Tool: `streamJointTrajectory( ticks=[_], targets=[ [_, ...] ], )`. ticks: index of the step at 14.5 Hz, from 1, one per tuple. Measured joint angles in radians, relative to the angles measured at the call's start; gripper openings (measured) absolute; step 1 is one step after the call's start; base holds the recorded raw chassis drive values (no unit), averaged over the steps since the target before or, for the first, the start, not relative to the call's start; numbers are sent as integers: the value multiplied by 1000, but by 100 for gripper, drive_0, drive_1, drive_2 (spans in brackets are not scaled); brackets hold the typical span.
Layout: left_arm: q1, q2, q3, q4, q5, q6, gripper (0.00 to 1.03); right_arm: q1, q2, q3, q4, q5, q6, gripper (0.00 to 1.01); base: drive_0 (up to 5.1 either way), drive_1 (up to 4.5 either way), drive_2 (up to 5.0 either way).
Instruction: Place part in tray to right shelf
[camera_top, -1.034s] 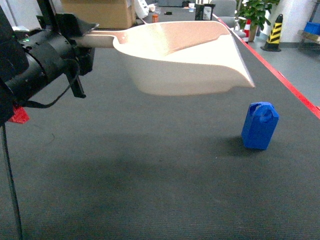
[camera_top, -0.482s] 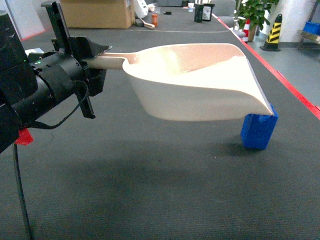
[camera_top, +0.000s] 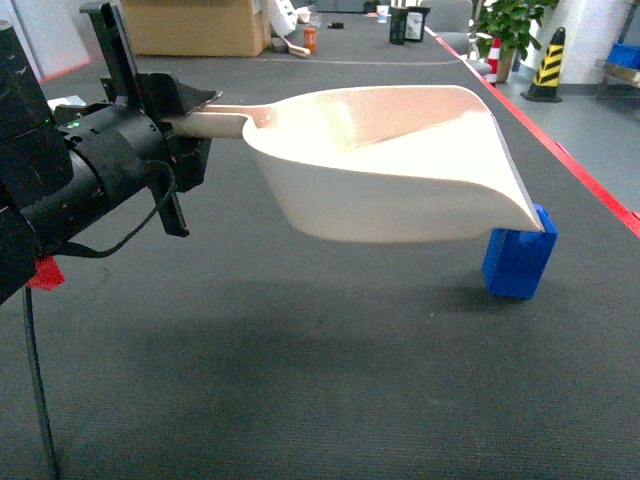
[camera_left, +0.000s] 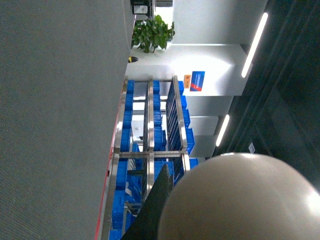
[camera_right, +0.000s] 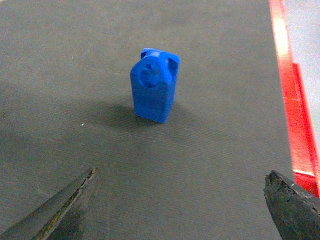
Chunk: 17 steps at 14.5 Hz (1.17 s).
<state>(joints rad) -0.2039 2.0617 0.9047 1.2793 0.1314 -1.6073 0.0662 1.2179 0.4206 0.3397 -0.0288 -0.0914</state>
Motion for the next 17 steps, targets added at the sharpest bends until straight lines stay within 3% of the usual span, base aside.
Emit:
streamJointTrajectory(
  ticks=[2, 4, 9, 13, 14, 17],
  targets=[
    [0, 0, 0, 2, -1, 0, 13, 30, 214, 135, 15, -27, 31, 98, 0, 0, 0],
    [0, 0, 0, 1, 0, 0, 13, 59, 391, 280, 19, -24, 50, 98, 0, 0, 0],
    [0, 0, 0, 1, 0, 0, 13, 72, 651, 529, -21, 2, 63, 98, 0, 0, 0],
    [0, 0, 0, 1, 0, 0, 13, 84, 797, 675, -57, -6, 75, 98, 0, 0, 0],
    [0, 0, 0, 0, -4, 1, 13, 86, 825, 700, -55, 3, 79, 92, 0, 0, 0],
    [1, 0, 0, 1, -2, 3, 13, 83, 833, 709, -45, 48, 99, 57, 0, 0, 0]
  ],
)
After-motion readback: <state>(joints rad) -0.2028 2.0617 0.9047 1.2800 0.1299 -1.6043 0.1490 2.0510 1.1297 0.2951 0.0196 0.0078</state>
